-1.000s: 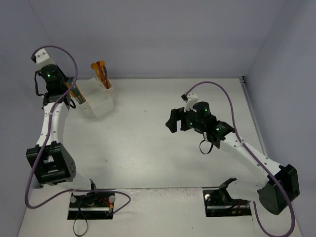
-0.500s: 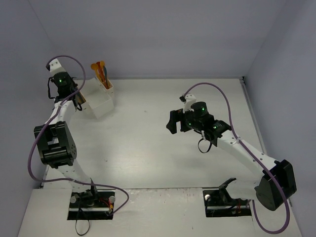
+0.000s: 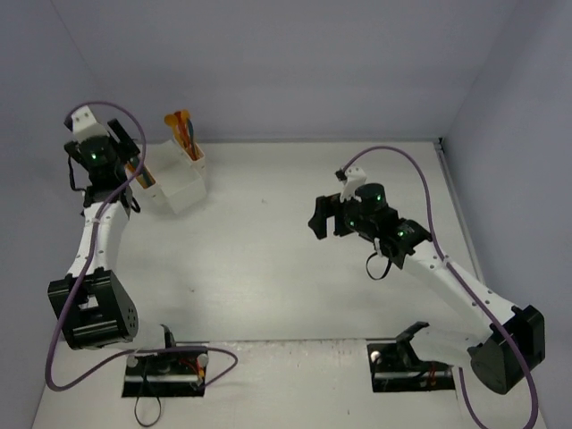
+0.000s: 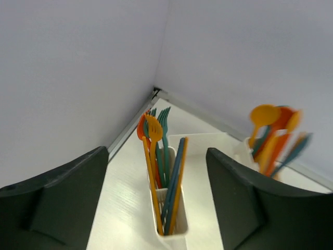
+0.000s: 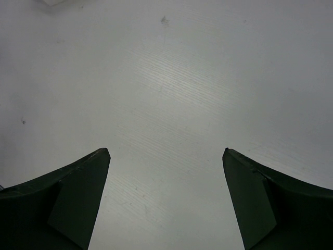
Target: Sort the eating utensils into containers
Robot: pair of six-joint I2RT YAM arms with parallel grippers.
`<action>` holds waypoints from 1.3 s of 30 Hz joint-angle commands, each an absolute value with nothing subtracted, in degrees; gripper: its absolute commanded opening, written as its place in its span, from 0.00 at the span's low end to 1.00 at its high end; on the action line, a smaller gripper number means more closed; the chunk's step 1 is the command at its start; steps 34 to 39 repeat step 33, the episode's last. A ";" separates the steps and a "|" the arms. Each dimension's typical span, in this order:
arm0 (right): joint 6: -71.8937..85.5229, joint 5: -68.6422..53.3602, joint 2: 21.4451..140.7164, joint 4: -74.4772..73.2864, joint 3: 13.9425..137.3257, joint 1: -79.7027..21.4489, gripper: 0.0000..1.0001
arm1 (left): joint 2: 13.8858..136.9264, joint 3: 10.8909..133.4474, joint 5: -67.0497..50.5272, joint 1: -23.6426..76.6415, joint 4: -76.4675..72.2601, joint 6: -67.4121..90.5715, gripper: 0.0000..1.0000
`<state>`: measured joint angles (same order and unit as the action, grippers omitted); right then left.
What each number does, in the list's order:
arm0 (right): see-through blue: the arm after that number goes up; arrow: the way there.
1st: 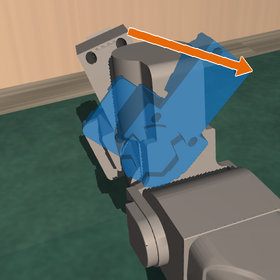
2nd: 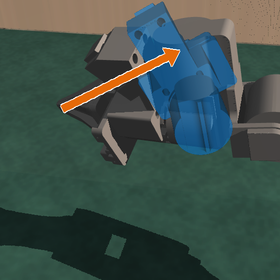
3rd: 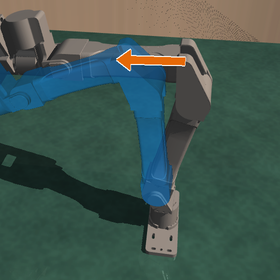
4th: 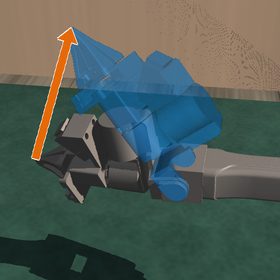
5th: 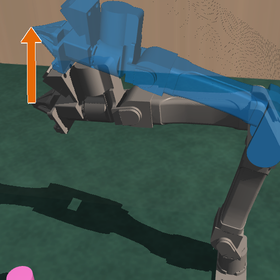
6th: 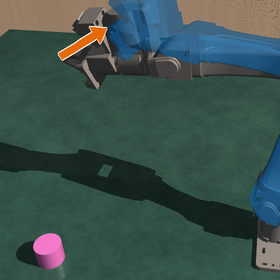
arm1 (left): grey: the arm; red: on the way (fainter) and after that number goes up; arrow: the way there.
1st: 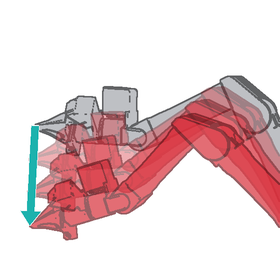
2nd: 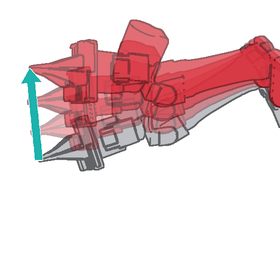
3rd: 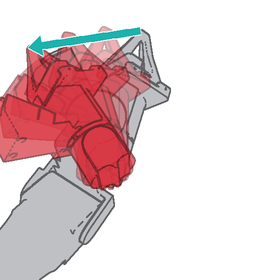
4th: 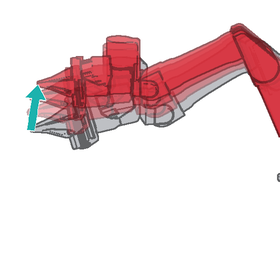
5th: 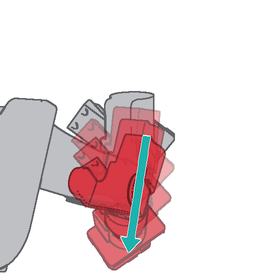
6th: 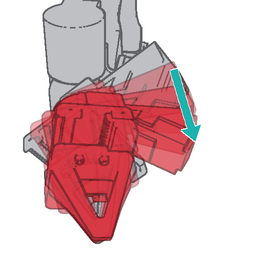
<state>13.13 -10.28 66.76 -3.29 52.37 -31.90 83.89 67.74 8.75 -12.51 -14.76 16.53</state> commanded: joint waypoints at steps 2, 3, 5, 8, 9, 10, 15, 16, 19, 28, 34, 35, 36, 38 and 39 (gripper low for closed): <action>11.18 -0.07 59.11 -6.25 59.00 -31.50 0.93 | 71.11 78.68 6.92 -12.16 0.88 15.57 0.76; 10.81 1.89 57.64 -7.30 59.86 -31.47 0.97 | 69.73 80.66 6.09 -12.02 5.29 15.28 0.76; 10.08 7.84 55.07 -8.60 61.16 -31.46 1.00 | 66.49 83.14 4.81 -11.81 12.94 14.67 0.78; 8.24 13.69 50.00 -10.23 62.62 -31.46 1.00 | 62.27 85.61 3.61 -10.94 19.65 13.39 0.80; 7.84 15.91 48.49 -10.69 63.14 -31.46 1.00 | 60.30 85.74 3.67 -10.29 21.75 12.61 0.81; 7.11 17.53 47.46 -10.98 63.62 -31.46 1.00 | 58.24 86.06 3.92 -9.32 23.39 12.06 0.81; 4.04 25.77 41.88 -11.72 63.43 -31.46 1.00 | 50.58 87.43 7.18 -3.96 32.49 7.71 0.84; 3.93 27.23 40.79 -11.69 63.22 -31.46 1.00 | 48.86 86.91 8.15 -2.78 33.16 7.53 0.85; 3.26 30.26 38.78 -11.69 62.83 -31.46 1.00 | 43.02 83.55 9.80 -0.75 34.17 7.68 0.86; 2.24 26.50 36.96 -11.73 62.58 -31.55 1.00 | 29.54 73.93 10.50 1.41 45.20 6.90 0.86; 2.47 25.10 37.25 -11.69 63.00 -31.55 1.00 | 27.55 72.45 11.15 1.41 48.48 6.58 0.86; 2.47 25.10 37.25 -11.69 63.00 -31.55 1.00 | 27.55 72.45 11.15 1.41 48.48 6.58 0.86; 2.47 25.10 37.25 -11.69 63.00 -31.55 1.00 | 27.55 72.45 11.15 1.41 48.48 6.58 0.86; 2.47 25.10 37.25 -11.69 63.00 -31.55 1.00 | 27.55 72.45 11.15 1.41 48.48 6.58 0.86; 2.47 25.10 37.25 -11.69 63.00 -31.55 1.00 | 27.55 72.45 11.15 1.41 48.48 6.58 0.86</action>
